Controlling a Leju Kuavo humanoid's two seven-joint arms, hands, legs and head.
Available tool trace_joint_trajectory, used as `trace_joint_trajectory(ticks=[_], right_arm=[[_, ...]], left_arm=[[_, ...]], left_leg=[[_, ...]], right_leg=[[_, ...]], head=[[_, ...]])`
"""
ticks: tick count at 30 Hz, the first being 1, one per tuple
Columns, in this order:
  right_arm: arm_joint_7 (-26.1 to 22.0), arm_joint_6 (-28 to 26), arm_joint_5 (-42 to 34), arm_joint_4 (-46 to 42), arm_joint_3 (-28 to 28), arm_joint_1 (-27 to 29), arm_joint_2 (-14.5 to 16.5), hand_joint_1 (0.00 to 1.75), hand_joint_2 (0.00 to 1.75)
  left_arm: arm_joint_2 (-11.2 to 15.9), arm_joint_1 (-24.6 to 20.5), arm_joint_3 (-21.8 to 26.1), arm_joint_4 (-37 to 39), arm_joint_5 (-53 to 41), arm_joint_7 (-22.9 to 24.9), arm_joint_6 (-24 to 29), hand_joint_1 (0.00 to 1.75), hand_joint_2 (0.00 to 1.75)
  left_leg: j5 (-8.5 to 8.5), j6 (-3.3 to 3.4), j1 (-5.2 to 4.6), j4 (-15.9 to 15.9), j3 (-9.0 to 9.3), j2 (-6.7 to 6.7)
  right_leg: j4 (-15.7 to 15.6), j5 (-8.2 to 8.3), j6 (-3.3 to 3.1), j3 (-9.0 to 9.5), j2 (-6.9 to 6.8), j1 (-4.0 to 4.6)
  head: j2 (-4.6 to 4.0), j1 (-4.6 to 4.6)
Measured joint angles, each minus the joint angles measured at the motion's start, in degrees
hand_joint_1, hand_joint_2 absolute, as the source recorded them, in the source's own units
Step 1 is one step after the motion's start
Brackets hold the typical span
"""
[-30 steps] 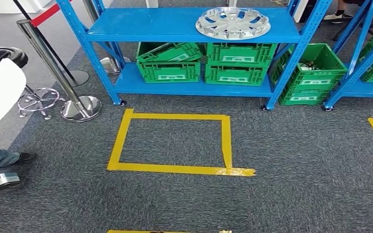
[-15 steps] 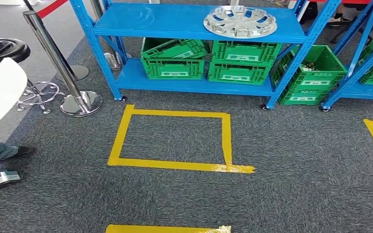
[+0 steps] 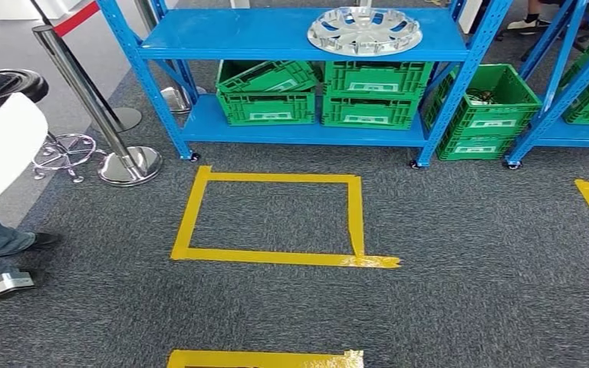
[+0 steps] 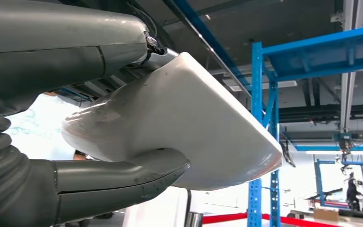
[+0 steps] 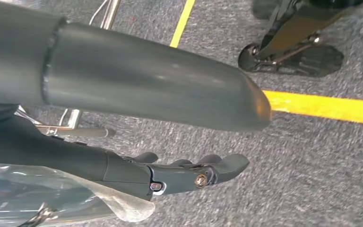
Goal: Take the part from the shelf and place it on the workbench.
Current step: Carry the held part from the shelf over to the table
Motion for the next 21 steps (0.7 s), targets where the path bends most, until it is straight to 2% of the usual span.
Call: trace_joint_trajectory(ticks=[1,2,4,5,6,10,15,21], right_arm=[[0.02,-0.01,0.05,0.0,0.0,0.01,0.0,0.0,0.0],[0.03,-0.02,0.09,0.0,0.0,0.0,0.01,0.0,0.0],[0.04,-0.02,0.14,0.0,0.0,-0.05,0.01,0.0,0.0],[0.04,-0.02,0.15,0.0,0.0,-0.1,0.01,0.0,0.0],[0.04,-0.03,0.16,0.0,0.0,-0.15,0.0,0.0,0.0],[0.09,-0.06,0.28,0.0,0.02,-0.13,-0.02,0.0,0.0],[0.44,-0.28,0.71,0.0,0.02,-0.11,-0.02,0.0,0.0],[1.14,-1.41,1.07,0.0,0.02,-0.12,-0.02,0.0,0.0]], left_arm=[[0.0,-0.02,-0.16,0.04,0.01,-0.01,-0.04,1.75,1.75],[0.0,-0.08,-0.29,0.08,0.01,-0.01,-0.05,1.75,1.75],[0.01,-0.28,-0.44,0.11,0.03,0.0,-0.06,1.75,1.75],[0.01,-0.41,-0.47,0.11,0.04,0.01,-0.05,1.75,1.75],[0.01,-0.51,-0.5,0.12,0.06,0.0,-0.04,1.75,1.75],[-0.01,-0.61,-0.58,0.16,0.1,0.0,0.03,1.75,1.75],[0.0,-0.68,-0.61,0.19,0.0,0.0,0.05,1.75,1.75],[0.0,-0.78,-0.61,0.23,-0.14,0.24,0.03,1.75,1.75]], left_leg=[[0.65,0.04,0.0,-0.45,0.62,0.0],[2.2,0.17,0.0,-3.13,2.3,0.0],[5.14,0.62,-0.1,-11.11,6.68,0.01],[5.83,0.91,-0.19,-13.96,8.09,0.0],[5.99,1.16,-0.26,-15.59,8.74,-0.02],[6.12,1.51,-0.5,-16.06,8.47,-0.09],[6.35,1.9,-0.71,-16.0,8.21,-0.08],[6.46,2.11,-0.8,-15.97,8.01,-0.07]], right_leg=[[0.1,0.08,0.02,-0.18,0.01,0.05],[0.22,0.14,0.06,-0.3,0.01,0.07],[0.59,0.17,0.25,-0.52,0.03,0.22],[0.77,0.22,0.44,-0.73,0.04,0.33],[0.99,0.19,0.61,-1.0,0.05,0.46],[1.1,0.41,0.39,-1.53,0.04,0.46],[0.68,0.94,1.23,-1.56,0.11,0.24],[0.58,1.15,1.56,-1.74,0.11,0.12]], head=[[0.0,0.01],[0.0,-0.01],[0.0,0.0],[0.0,0.02],[0.0,0.03],[0.0,0.11],[0.0,0.09],[0.0,0.08]])
